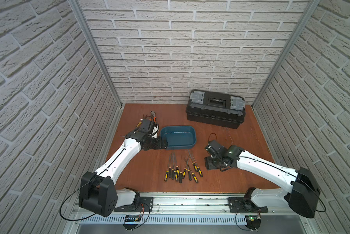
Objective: Put the file tool into the storage box
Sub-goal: Pick up the file tool from the center of the board.
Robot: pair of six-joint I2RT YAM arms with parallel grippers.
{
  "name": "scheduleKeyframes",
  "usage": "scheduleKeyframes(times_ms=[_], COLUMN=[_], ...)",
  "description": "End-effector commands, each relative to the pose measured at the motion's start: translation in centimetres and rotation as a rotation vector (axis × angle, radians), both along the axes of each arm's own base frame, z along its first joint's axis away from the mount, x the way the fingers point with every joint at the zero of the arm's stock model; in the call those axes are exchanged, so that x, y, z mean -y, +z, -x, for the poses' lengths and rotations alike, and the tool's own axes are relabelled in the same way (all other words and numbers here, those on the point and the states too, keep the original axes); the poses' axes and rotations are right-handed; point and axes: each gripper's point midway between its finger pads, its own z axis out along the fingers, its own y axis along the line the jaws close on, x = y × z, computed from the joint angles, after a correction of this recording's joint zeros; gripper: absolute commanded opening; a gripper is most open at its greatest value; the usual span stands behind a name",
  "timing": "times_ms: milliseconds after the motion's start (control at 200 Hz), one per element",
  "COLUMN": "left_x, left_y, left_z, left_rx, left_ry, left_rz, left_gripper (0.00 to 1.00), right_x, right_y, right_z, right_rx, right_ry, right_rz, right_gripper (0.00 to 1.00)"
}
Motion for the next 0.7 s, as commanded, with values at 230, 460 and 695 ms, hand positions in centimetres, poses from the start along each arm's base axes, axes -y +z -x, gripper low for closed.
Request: scheduleKeyframes(times_ms=[230, 460, 695], left_x=[-1.5, -1.9, -2.1], left_y=[0.6, 0.9, 1.1], left_z=[-0.6, -0.8, -1.3], left_rx=[0.021, 0.027, 0.028], left_ry=[0.061, 0.087, 0.097], left_rz=[-0.055, -0.058, -0.053], left_gripper=[0.98, 0.98, 0.98], right_x=[-5.0, -5.1, -5.0], right_y=[-1.9, -3.5, -4.9], right_z=[-0.8, -0.6, 0.1], right_rx=[-0.004, -0.016, -0.037], right_ry=[0.068, 0.065, 0.074], right_rz=[-0.005, -0.003, 0.021], right_gripper=[0.57, 0.52, 0.49])
